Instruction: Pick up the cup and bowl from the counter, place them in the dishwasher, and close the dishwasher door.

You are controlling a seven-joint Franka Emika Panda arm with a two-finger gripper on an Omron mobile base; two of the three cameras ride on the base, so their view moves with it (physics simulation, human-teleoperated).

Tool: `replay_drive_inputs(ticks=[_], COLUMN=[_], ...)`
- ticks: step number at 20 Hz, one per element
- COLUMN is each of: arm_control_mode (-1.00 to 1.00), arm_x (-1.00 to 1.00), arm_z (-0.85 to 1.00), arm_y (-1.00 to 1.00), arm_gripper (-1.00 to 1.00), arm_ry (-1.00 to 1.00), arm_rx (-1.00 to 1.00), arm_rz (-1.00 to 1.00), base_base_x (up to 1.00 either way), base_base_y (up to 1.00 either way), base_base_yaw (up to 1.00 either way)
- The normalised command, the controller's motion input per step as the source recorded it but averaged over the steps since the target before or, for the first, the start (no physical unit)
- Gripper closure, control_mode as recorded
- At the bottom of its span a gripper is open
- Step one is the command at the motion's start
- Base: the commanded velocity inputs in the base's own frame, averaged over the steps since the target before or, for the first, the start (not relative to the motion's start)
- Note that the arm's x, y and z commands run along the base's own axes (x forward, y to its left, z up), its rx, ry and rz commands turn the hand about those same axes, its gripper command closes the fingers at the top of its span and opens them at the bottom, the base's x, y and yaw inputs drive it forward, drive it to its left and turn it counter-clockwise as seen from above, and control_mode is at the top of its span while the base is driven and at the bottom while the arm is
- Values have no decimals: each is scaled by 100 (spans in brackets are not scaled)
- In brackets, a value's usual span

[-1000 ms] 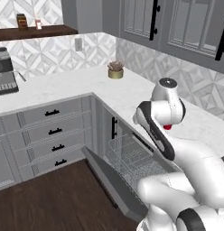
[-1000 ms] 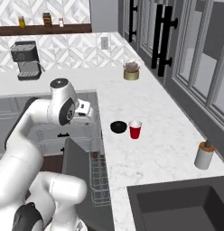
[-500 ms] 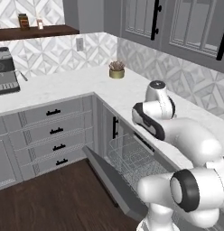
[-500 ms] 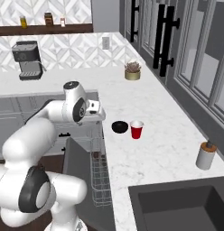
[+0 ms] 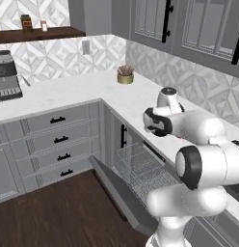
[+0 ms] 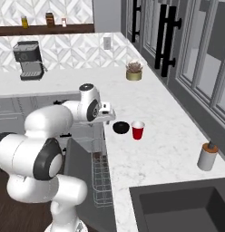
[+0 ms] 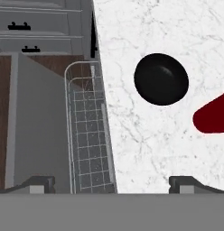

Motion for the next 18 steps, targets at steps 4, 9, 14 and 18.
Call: replay_drive_inputs(ticks=[4,9,14,18], arm_control_mode=[-100,-100,-100,-100], arm_x=[50,44,32,36], arm_z=[-24,-25,-31,-32], arm_y=[-20,-17,-17,-1], arm_gripper=[-100,-100,-100,-100], arm_ry=[2,0,0,0], arm_rx=[0,-1,-2,-2], arm_rz=[4,2,0,0], base_base_x=[0,0,0,0], base_base_y=[0,0,0,0], base_base_yaw=[0,0,0,0])
